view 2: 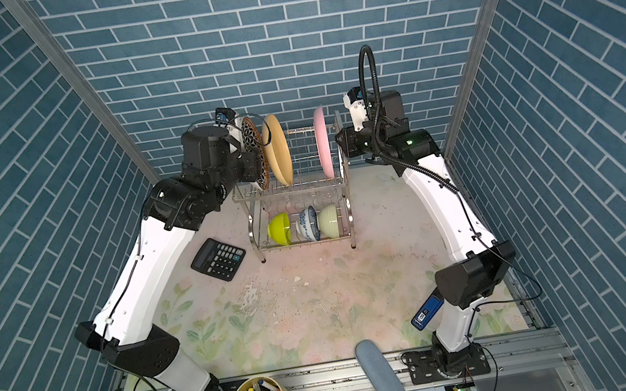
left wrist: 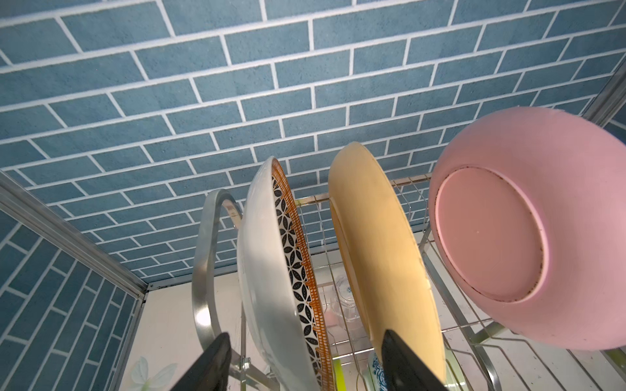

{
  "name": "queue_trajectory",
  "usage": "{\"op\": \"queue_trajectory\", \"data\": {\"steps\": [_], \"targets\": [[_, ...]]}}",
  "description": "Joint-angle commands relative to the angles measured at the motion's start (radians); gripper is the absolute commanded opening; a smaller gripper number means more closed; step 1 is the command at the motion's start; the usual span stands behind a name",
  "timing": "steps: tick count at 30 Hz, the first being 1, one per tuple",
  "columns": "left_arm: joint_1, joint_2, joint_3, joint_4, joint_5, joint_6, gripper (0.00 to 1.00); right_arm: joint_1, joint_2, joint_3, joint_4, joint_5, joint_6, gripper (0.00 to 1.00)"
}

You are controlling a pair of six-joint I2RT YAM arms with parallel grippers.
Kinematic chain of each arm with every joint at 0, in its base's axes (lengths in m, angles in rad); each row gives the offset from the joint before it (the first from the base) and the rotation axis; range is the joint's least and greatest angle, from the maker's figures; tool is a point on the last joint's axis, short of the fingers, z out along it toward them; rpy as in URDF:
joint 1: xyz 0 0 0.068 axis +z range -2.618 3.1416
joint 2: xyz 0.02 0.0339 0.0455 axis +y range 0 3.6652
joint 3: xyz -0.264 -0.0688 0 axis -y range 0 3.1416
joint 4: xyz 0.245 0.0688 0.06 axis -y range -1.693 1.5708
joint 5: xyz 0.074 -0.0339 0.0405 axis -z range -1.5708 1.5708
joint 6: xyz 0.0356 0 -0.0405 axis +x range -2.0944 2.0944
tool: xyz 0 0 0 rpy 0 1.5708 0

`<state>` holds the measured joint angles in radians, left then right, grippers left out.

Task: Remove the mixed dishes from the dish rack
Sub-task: 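Close the right gripper on the pink plate rim while the left steadies the rack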

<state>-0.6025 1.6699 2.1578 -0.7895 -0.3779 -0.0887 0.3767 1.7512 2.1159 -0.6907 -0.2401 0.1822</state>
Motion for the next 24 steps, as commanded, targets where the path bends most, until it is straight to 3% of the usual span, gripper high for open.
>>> {"op": "queue_trajectory", "data": {"steps": [1, 8, 16, 24], "targets": [[-0.005, -0.036, 0.009, 0.003, -0.027, 0.012, 0.71, 0.001, -0.061, 0.022, -0.021, -0.005, -0.036, 0.35], [-0.005, -0.143, -0.124, 0.124, -0.009, 0.01, 0.72, 0.003, -0.143, -0.013, -0.012, -0.039, -0.033, 0.37], [-0.005, -0.216, -0.214, 0.194, 0.013, 0.012, 0.73, 0.008, -0.157, 0.001, -0.009, -0.236, 0.028, 0.4], [0.009, -0.214, -0.228, 0.187, 0.014, 0.005, 0.73, 0.01, -0.086, 0.067, -0.022, -0.277, 0.049, 0.32]]}}
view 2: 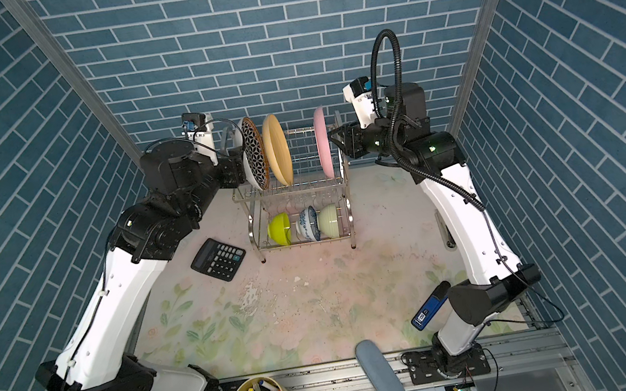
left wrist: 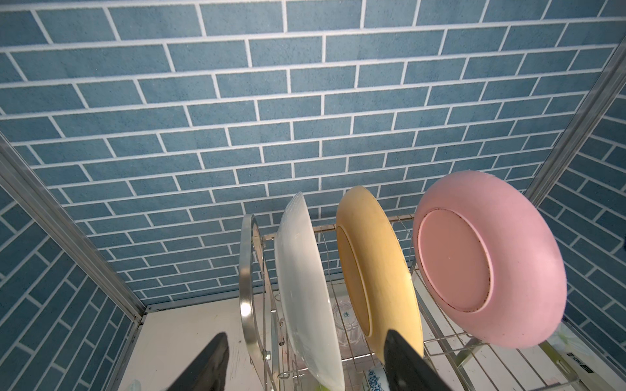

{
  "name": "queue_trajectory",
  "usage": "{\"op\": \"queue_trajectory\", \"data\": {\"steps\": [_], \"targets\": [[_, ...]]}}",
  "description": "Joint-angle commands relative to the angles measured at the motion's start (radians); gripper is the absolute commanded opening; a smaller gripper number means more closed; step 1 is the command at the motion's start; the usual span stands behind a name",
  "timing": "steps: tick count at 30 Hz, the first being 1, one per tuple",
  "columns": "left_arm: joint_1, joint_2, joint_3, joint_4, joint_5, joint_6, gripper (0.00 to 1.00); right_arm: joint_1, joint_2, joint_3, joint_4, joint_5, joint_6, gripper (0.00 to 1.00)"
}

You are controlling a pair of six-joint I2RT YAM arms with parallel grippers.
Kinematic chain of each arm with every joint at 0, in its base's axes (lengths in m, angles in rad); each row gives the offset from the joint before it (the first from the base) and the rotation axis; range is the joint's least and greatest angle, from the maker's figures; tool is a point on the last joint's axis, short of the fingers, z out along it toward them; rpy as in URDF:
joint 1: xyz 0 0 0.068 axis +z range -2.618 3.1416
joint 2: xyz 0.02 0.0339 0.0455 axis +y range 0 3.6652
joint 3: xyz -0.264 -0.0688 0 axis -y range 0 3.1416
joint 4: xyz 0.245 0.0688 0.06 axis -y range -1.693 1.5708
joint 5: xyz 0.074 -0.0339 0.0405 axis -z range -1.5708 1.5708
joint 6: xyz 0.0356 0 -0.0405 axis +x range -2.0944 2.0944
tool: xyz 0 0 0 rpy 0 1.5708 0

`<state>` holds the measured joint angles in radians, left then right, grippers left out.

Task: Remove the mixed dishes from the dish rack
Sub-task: 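Close the right gripper on the pink plate rim while the left steadies the rack, then lift the pink plate up out of the rack with the right gripper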

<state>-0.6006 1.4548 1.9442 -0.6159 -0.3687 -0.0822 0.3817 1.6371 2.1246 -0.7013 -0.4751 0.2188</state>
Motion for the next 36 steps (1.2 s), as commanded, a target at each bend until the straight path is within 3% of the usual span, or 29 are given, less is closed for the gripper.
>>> {"op": "queue_trajectory", "data": {"steps": [1, 9, 16, 32, 36], "targets": [[0.015, -0.003, -0.021, 0.014, 0.006, -0.008, 0.73, 0.005, 0.04, 0.068, -0.016, -0.044, 0.014, 0.32], [0.166, -0.068, -0.136, 0.025, 0.065, -0.156, 0.84, 0.005, 0.12, 0.157, -0.035, -0.091, 0.036, 0.32], [0.329, -0.111, -0.269, 0.088, 0.26, -0.275, 0.82, 0.005, 0.157, 0.191, -0.041, -0.07, 0.043, 0.28], [0.398, -0.002, -0.307, 0.176, 0.498, -0.314, 0.79, 0.005, 0.192, 0.22, -0.039, -0.094, 0.09, 0.25], [0.398, 0.021, -0.301, 0.188, 0.533, -0.321, 0.72, 0.005, 0.201, 0.224, -0.038, -0.098, 0.101, 0.22]]}}
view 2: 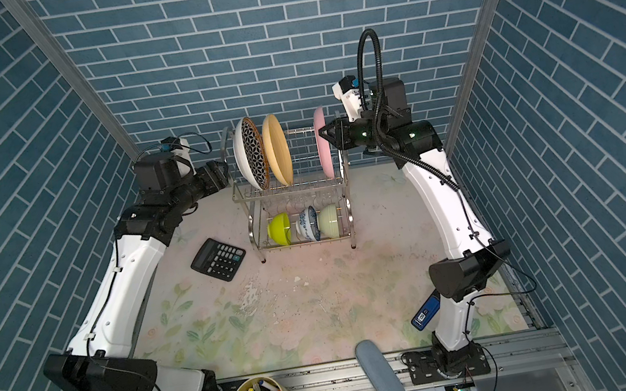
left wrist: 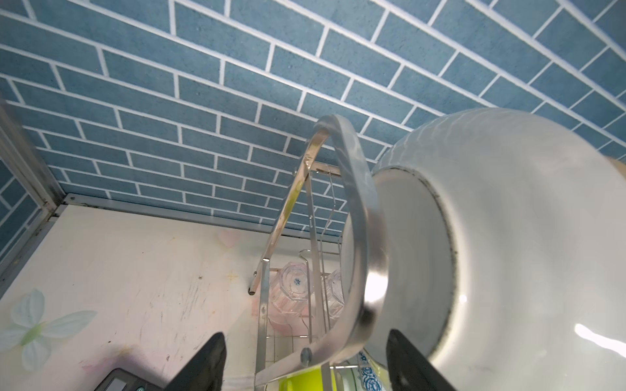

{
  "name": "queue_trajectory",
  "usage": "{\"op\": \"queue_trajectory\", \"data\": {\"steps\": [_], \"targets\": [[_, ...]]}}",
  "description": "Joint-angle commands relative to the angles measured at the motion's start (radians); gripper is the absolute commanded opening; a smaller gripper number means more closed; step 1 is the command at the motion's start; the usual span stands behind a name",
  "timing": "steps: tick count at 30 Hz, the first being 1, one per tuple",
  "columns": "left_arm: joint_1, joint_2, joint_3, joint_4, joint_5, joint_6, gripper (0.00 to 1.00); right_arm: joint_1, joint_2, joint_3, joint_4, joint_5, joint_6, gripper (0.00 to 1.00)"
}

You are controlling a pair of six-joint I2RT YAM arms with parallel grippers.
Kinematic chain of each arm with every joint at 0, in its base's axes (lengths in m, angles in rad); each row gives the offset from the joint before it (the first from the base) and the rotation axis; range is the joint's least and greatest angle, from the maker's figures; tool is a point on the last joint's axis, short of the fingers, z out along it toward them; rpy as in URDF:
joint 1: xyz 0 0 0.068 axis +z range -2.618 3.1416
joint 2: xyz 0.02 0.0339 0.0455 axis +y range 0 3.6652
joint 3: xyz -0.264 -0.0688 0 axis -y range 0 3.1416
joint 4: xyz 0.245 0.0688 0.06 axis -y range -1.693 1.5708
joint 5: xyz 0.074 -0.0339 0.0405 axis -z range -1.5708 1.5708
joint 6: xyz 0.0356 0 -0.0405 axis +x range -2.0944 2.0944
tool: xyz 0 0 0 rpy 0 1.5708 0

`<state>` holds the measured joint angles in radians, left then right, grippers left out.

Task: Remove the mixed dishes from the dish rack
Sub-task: 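Lift the pink plate up out of the rack with the right gripper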

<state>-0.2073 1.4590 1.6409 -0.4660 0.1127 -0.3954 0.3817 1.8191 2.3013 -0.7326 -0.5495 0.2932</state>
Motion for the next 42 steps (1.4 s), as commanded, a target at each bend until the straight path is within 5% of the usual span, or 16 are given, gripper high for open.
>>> {"op": "queue_trajectory", "data": {"steps": [1, 15, 30, 42], "targets": [[0.005, 0.02, 0.003, 0.039, 0.054, -0.008, 0.72, 0.004, 0.022, 0.051, -0.005, -0.023, 0.03, 0.22], [0.005, 0.07, 0.025, 0.052, 0.051, 0.007, 0.58, 0.004, 0.039, 0.061, -0.002, -0.04, 0.055, 0.18], [0.005, 0.08, 0.014, 0.11, 0.108, -0.005, 0.29, 0.002, 0.032, 0.04, 0.002, -0.038, 0.063, 0.17], [0.005, 0.082, 0.017, 0.113, 0.105, -0.005, 0.23, -0.001, 0.018, 0.031, 0.014, -0.067, 0.089, 0.01]]}}
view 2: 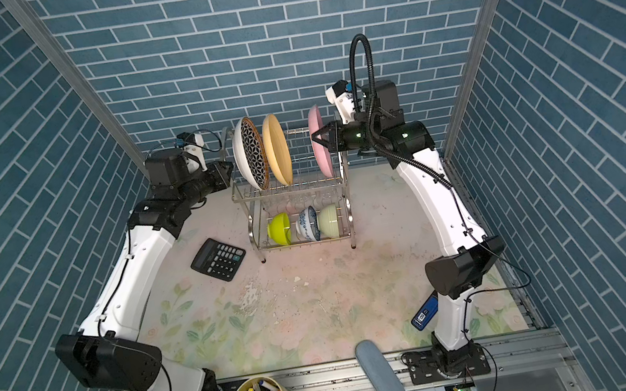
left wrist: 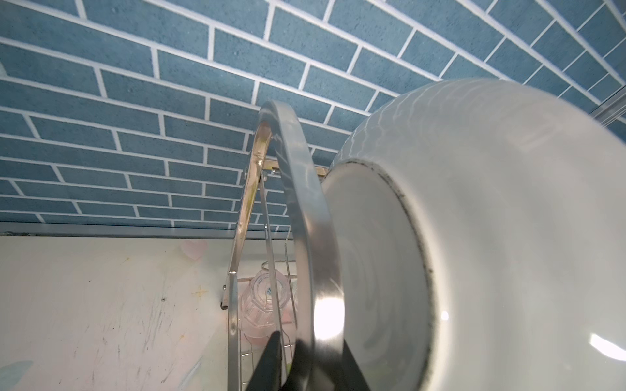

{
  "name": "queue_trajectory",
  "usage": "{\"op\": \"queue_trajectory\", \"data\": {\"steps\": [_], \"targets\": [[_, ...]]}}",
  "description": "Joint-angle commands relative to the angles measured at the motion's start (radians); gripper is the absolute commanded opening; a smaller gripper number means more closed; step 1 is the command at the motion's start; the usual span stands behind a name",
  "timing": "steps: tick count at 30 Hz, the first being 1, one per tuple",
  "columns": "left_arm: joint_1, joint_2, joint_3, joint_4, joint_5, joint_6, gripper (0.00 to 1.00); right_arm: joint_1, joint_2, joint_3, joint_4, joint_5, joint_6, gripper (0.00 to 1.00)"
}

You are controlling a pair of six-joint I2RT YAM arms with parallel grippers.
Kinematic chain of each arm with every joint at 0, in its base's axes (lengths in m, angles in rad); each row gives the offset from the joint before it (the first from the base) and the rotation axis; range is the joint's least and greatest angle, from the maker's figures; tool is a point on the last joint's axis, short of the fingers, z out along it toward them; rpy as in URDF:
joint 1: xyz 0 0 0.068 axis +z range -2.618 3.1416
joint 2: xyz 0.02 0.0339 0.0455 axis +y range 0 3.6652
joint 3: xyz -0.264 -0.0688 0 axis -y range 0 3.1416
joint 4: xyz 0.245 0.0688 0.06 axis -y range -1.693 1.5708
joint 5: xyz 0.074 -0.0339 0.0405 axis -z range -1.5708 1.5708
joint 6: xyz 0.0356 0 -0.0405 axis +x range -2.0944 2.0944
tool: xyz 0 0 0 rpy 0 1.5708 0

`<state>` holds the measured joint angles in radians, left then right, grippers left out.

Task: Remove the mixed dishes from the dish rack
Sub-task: 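Lift the pink plate up out of the rack with the right gripper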

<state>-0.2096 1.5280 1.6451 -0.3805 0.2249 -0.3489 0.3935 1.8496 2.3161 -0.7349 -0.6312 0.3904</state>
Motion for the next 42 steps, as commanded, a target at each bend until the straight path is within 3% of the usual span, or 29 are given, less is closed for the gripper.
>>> {"op": "queue_trajectory", "data": {"steps": [1, 15, 23, 32, 42], "targets": [[0.007, 0.015, 0.013, 0.028, -0.007, -0.053, 0.23, -0.013, -0.014, 0.014, 0.018, 0.013, -0.006, 0.0], [0.007, 0.016, 0.012, 0.025, -0.01, -0.055, 0.23, -0.022, -0.038, 0.014, 0.119, -0.058, 0.074, 0.0], [0.007, 0.015, 0.01, 0.021, -0.016, -0.052, 0.24, -0.035, -0.041, 0.021, 0.236, -0.173, 0.169, 0.0], [0.007, 0.0, 0.01, 0.031, -0.013, -0.053, 0.48, -0.032, -0.05, 0.022, 0.363, -0.381, 0.289, 0.0], [0.008, -0.085, -0.029, 0.039, -0.06, -0.071, 0.63, 0.007, -0.173, -0.087, 0.359, -0.426, 0.277, 0.0]]}}
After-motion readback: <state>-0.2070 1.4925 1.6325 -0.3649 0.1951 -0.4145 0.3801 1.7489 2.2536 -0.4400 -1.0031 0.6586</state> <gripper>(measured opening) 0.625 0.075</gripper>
